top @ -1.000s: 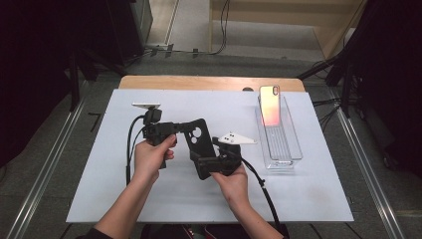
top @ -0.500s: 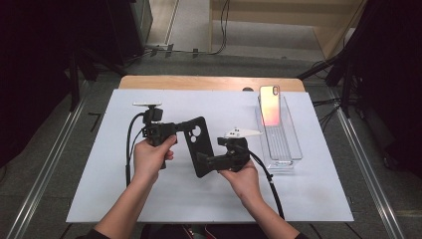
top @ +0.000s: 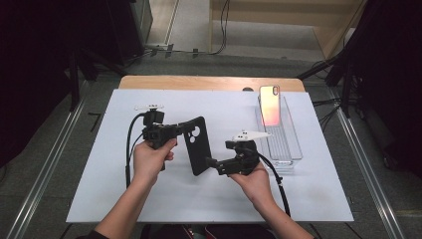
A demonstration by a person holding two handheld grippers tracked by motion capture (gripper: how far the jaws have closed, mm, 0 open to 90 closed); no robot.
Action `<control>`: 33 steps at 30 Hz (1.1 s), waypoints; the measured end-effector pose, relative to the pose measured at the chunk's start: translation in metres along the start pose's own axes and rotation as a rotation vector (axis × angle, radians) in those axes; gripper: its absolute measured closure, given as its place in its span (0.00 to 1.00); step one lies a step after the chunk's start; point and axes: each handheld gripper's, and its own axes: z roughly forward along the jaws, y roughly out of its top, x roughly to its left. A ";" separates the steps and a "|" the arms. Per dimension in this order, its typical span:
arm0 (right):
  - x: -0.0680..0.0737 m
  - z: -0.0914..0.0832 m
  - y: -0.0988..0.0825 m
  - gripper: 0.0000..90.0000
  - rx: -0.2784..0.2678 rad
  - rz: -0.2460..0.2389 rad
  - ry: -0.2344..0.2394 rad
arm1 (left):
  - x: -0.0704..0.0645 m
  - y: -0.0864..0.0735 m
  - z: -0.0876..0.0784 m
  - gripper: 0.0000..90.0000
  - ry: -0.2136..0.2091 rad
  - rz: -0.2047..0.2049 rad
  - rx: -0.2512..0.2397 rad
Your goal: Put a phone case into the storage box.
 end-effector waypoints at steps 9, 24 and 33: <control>-0.002 -0.008 -0.004 0.00 -0.020 -0.018 0.014 | -0.005 -0.008 -0.006 0.86 0.028 0.105 -0.086; -0.002 -0.010 -0.004 0.00 -0.008 -0.094 0.002 | -0.010 -0.014 -0.009 0.86 0.000 0.198 -0.125; 0.008 -0.011 0.011 0.00 -0.003 -0.112 -0.014 | -0.021 -0.018 -0.009 0.86 -0.028 0.237 -0.121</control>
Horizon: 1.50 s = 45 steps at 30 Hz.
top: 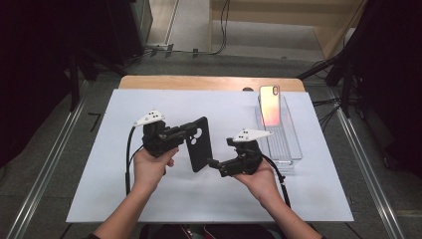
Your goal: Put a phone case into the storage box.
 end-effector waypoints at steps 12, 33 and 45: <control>0.005 0.002 0.015 0.00 -0.024 0.029 -0.041 | -0.012 -0.004 0.004 0.86 -0.005 -0.013 0.023; 0.018 0.021 0.030 0.00 -0.018 0.013 -0.081 | -0.028 -0.007 0.010 0.86 -0.027 -0.045 0.030; 0.014 0.021 0.030 0.13 -0.014 0.021 -0.051 | -0.032 -0.008 0.012 0.85 -0.037 -0.053 0.032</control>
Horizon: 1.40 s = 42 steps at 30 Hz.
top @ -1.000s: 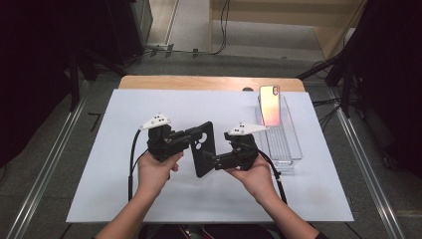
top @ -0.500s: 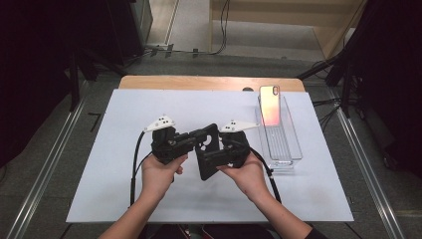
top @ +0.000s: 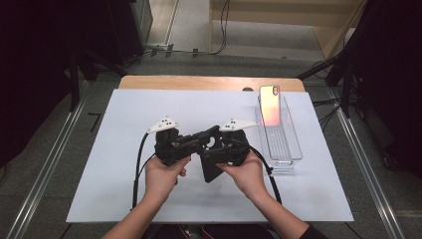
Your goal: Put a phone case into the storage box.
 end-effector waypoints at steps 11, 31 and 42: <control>-0.004 -0.005 0.001 0.14 -0.010 0.016 -0.011 | -0.004 0.009 -0.008 0.59 -0.008 -0.013 -0.014; -0.026 -0.016 0.000 0.14 0.008 0.004 -0.017 | 0.020 0.012 -0.026 0.42 -0.030 -0.037 0.106; -0.032 -0.028 0.003 0.14 0.015 -0.019 0.046 | 0.028 0.000 -0.026 0.36 -0.092 0.053 0.221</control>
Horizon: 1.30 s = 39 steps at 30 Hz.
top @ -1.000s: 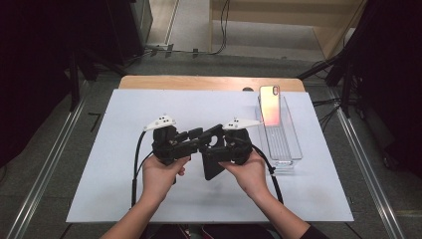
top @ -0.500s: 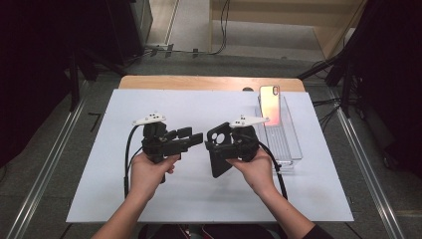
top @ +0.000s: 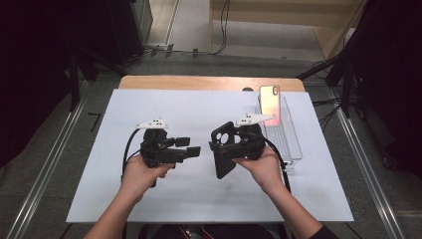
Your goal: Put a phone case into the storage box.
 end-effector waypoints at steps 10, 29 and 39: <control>-0.008 -0.016 0.005 0.14 -0.005 -0.021 0.042 | 0.008 -0.012 0.000 0.36 -0.030 0.077 0.074; -0.026 -0.049 0.019 0.14 -0.011 -0.024 0.046 | 0.016 -0.040 -0.008 0.36 -0.024 0.157 0.126; -0.038 -0.074 0.028 0.14 -0.035 -0.024 0.036 | 0.020 -0.048 -0.017 0.36 -0.004 0.142 0.132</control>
